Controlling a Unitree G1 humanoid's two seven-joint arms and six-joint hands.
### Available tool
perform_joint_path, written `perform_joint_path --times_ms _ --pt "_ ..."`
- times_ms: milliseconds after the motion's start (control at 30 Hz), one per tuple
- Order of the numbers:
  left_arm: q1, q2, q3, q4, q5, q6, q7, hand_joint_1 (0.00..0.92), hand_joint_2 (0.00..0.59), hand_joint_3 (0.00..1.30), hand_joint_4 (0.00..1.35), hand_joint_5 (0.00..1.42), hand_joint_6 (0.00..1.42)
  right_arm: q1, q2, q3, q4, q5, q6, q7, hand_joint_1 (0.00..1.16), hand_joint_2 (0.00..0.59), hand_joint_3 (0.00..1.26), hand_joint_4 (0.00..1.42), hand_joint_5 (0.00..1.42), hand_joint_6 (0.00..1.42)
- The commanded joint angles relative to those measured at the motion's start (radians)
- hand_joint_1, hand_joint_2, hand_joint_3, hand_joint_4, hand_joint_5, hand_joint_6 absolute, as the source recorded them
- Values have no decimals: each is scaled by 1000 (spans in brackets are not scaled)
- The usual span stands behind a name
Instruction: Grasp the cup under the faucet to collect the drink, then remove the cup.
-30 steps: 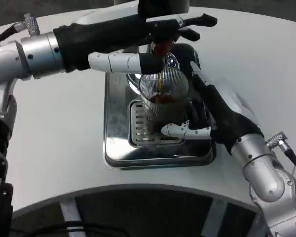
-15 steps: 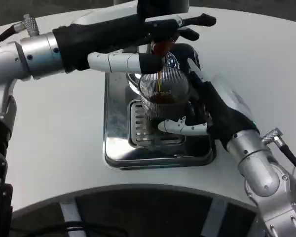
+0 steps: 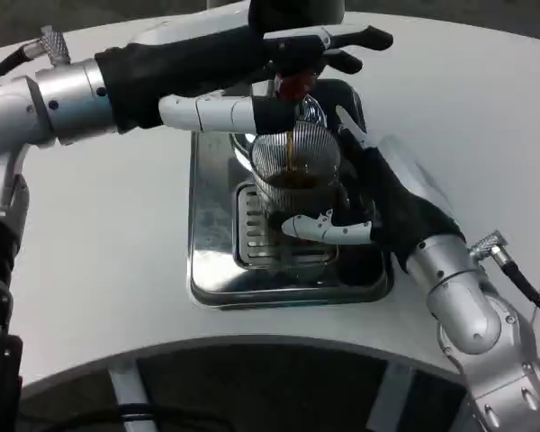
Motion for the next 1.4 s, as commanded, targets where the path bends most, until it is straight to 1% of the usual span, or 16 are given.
perform_joint_path --times_ms 33,300,1067,1400 --pt "61 17 -32 23 66 17 -31 0 73 83 0 83 0 -9 5 6 17 10 -20 -11 775 151 0 0 0 0" --pt "62 19 -31 24 67 16 -27 0 73 87 0 83 0 -18 14 3 35 17 -29 -18 774 152 0 0 0 0" --pt "63 21 -26 29 66 26 -17 0 73 93 0 91 0 -39 24 4 71 34 -35 -37 764 162 0 0 0 0" --pt "58 15 -14 37 54 61 -16 0 76 93 0 97 0 -41 27 0 70 35 -29 -40 758 166 0 0 0 0"
